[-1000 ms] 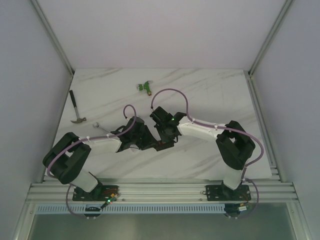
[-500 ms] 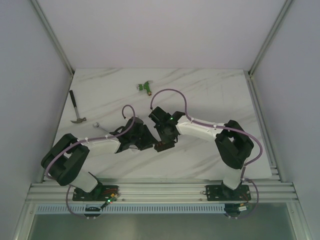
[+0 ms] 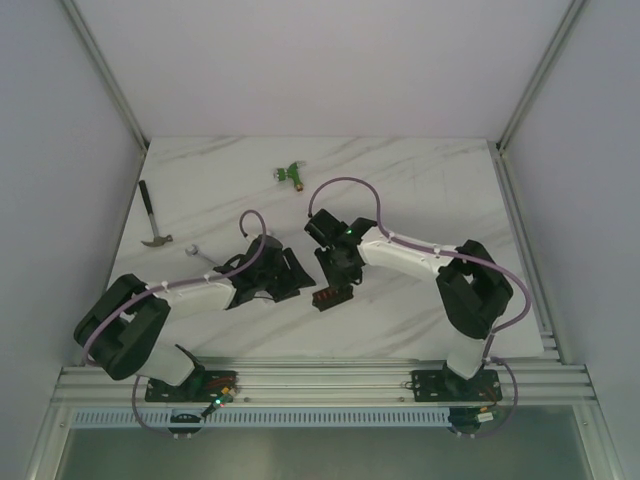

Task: Snap on the fuse box
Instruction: Install the fuse at the fuse box base.

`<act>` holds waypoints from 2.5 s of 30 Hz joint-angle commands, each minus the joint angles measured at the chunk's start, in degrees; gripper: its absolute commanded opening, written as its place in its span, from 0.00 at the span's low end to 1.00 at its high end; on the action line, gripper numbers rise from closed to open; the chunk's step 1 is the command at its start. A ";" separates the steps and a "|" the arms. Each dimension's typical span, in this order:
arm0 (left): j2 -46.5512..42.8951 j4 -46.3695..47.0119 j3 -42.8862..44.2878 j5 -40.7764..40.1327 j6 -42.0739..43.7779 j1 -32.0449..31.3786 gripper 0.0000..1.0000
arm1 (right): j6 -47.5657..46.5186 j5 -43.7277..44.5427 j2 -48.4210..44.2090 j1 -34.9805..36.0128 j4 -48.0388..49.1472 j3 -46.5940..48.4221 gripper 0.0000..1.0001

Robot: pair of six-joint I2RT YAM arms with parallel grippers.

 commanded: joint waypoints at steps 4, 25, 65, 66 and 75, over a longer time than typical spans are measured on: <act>-1.02 -0.63 0.20 3.21 4.26 0.14 0.64 | -0.45 -2.55 -2.59 -0.76 -0.42 1.48 0.29; 5.26 2.05 2.36 6.54 3.91 -3.45 0.58 | 0.07 -1.46 -0.69 -0.80 2.12 -2.35 0.13; 8.22 1.83 1.33 6.56 1.98 -1.94 0.49 | -5.58 -1.40 2.38 -5.55 0.19 -13.17 0.00; 8.31 1.82 1.43 6.66 2.06 -1.92 0.50 | -5.48 -0.85 2.95 -5.55 0.08 -13.77 0.00; 8.36 1.83 1.22 6.67 1.98 -1.85 0.49 | -4.71 3.23 8.52 -5.75 -0.61 -16.97 0.00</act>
